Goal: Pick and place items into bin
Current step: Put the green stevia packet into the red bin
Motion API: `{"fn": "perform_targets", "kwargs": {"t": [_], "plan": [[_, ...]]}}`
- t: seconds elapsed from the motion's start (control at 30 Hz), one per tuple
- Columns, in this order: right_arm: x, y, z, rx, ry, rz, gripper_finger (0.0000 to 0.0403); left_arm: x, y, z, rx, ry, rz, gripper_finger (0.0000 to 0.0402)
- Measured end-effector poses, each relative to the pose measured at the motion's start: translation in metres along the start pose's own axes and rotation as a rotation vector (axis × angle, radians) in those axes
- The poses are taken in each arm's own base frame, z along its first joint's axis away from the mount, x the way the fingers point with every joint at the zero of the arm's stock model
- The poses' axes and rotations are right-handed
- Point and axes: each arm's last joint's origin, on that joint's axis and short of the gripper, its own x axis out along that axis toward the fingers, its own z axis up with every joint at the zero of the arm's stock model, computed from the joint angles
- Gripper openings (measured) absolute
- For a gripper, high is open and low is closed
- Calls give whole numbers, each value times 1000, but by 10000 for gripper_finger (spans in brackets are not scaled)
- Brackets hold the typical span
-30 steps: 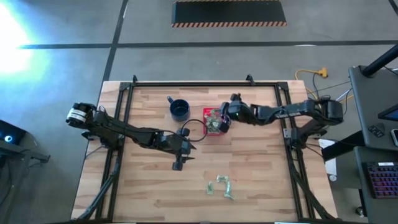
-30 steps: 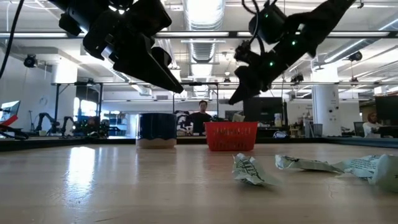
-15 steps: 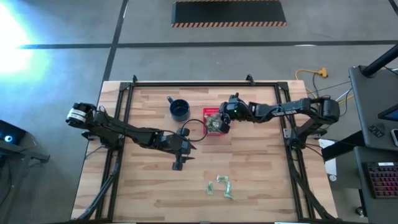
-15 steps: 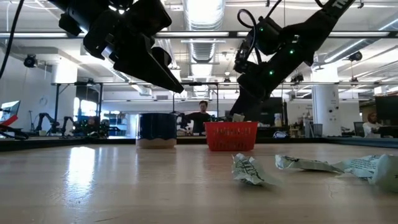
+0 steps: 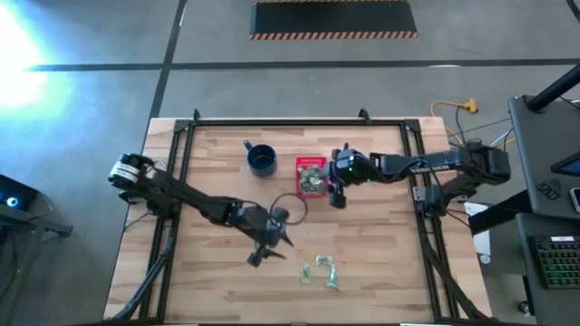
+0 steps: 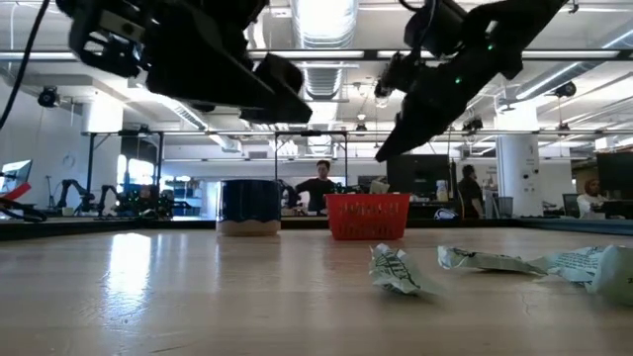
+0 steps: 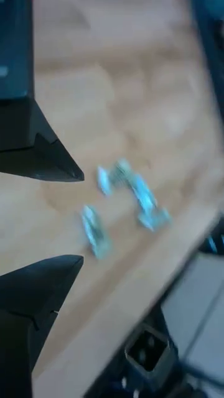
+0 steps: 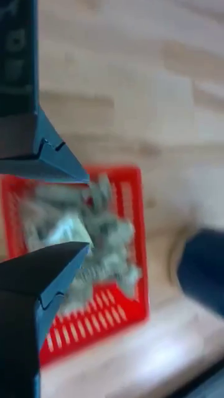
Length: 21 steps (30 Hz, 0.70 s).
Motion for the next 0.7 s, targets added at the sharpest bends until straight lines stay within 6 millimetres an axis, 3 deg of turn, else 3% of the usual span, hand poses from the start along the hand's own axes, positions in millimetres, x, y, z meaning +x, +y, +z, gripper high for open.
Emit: {"fn": "perform_targets", "kwargs": {"t": [0.17, 0.43, 0.7], "plan": [[-14, 26, -6, -21, 80, 88, 147, 27, -4, -1, 101, -80, -63, 187], [-33, 66, -24, 7, 163, 172, 134, 73, 0, -2, 96, -76, -172, 187], [-44, 88, -41, 5, 157, 121, 122, 107, 4, -6, 70, 1, -246, 187]]}}
